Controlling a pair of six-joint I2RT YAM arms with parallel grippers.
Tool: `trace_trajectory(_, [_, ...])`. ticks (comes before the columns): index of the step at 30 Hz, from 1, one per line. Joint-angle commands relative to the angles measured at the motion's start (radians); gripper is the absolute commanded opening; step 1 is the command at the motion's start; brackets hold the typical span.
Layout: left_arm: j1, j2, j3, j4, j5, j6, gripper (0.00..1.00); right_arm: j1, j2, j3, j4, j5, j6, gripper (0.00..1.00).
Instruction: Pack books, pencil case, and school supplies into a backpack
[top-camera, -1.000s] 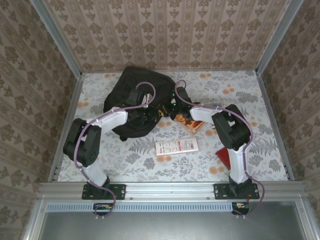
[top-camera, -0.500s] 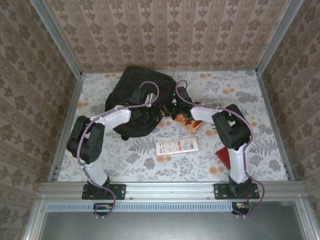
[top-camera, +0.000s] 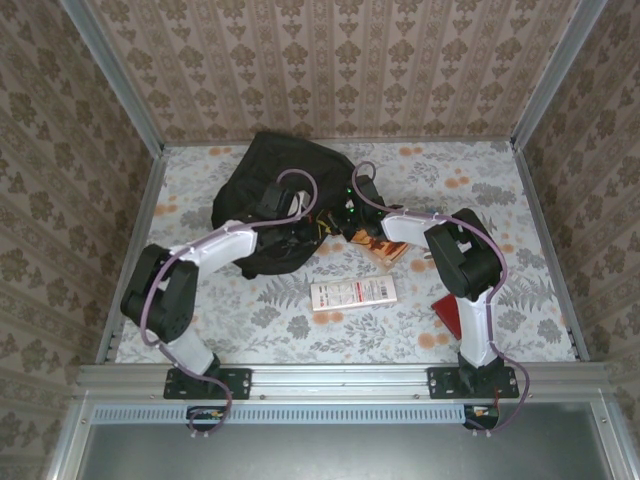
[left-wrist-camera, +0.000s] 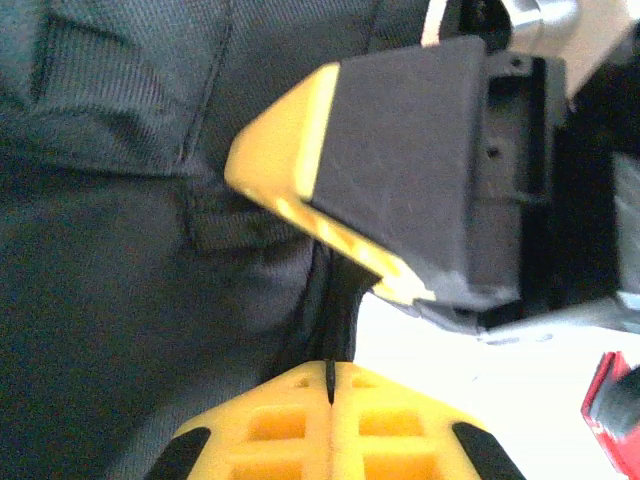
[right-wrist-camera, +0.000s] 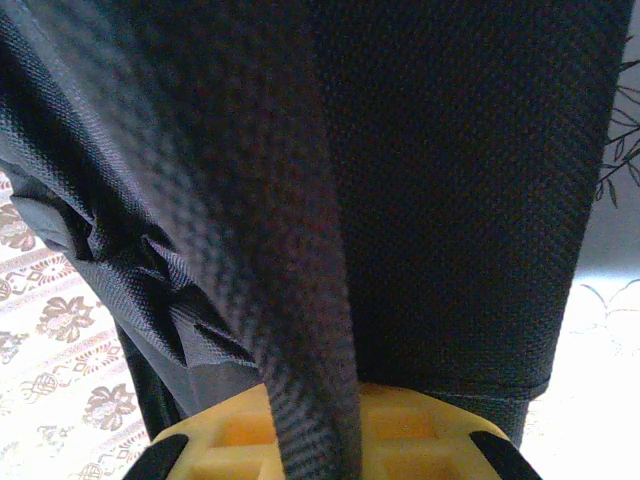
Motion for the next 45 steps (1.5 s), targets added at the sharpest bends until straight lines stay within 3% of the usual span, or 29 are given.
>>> trace_trajectory(1, [0.008,-0.063,-0.046,0.008,-0.036,0.016,0.0,-0.018,-0.043,-0.012,0.028,0.015,0.013,0.0])
trace_trajectory(8, [0.032,-0.114,-0.102,0.018,-0.062,0.007,0.0,-0.028,-0.046,-0.018,0.046,0.009,0.024,0.0])
trace_trajectory(11, [0.03,-0.087,-0.082,0.033,-0.01,0.004,0.0,-0.027,-0.038,-0.015,0.071,-0.023,0.037,0.0])
trace_trajectory(13, [0.028,-0.072,-0.06,0.039,0.008,-0.002,0.1,-0.027,-0.038,-0.017,0.092,-0.046,0.042,0.02])
trace_trajectory(17, [0.029,-0.059,-0.046,0.064,0.034,-0.008,0.27,-0.028,-0.042,-0.032,0.143,-0.078,0.056,0.18])
trace_trajectory(19, [0.028,-0.051,-0.041,0.062,0.035,-0.01,0.27,-0.029,-0.052,-0.039,0.151,-0.082,0.057,0.39])
trace_trajectory(22, [0.03,-0.057,-0.053,0.051,0.013,-0.008,0.26,-0.038,-0.066,-0.046,0.131,-0.072,0.039,0.55])
trace_trajectory(25, [0.046,-0.074,-0.081,0.049,-0.005,-0.014,0.24,-0.055,-0.07,-0.055,0.114,-0.067,0.025,0.57])
trace_trajectory(28, [0.062,-0.085,-0.094,0.043,-0.015,-0.017,0.22,-0.072,-0.075,-0.072,0.103,-0.054,0.013,0.54])
trace_trajectory(32, [0.063,-0.079,-0.085,0.037,-0.016,-0.011,0.21,-0.079,-0.071,-0.086,0.106,-0.053,0.004,0.41])
trace_trajectory(40, [0.049,-0.037,-0.053,0.055,0.029,-0.013,0.25,-0.072,-0.041,-0.083,0.163,-0.091,0.033,0.25])
trace_trajectory(45, [0.041,-0.006,-0.02,0.049,0.052,-0.013,0.34,-0.063,-0.03,-0.09,0.238,-0.116,0.088,0.02])
